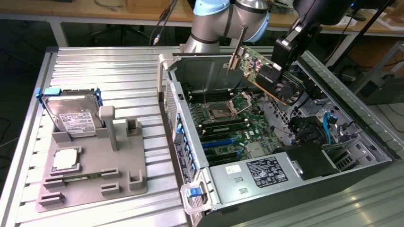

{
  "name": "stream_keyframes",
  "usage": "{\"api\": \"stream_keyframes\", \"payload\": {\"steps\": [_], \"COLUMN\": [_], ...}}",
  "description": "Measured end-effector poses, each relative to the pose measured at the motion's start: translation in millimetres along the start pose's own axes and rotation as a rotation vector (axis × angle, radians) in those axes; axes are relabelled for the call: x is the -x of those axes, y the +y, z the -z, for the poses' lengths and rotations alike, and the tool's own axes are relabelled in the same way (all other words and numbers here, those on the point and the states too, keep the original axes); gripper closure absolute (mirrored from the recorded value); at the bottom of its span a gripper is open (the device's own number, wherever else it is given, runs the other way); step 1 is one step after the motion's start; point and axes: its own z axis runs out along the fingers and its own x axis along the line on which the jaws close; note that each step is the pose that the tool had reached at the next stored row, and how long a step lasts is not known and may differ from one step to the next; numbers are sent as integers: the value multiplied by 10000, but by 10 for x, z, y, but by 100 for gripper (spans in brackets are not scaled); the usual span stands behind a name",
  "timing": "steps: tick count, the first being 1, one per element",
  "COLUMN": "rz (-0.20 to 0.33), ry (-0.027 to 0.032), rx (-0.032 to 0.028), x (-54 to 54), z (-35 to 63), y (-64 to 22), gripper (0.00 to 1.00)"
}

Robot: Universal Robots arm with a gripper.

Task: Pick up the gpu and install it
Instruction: 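Insert the gpu into the slot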

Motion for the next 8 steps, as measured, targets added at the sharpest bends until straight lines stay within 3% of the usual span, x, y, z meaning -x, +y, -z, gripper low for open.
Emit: {"api": "stream_keyframes", "payload": {"steps": [8], "rz": [185], "ry": [7], "rx": [1], "x": [0], "z": [0], "y": [0], "gripper": [73]}}
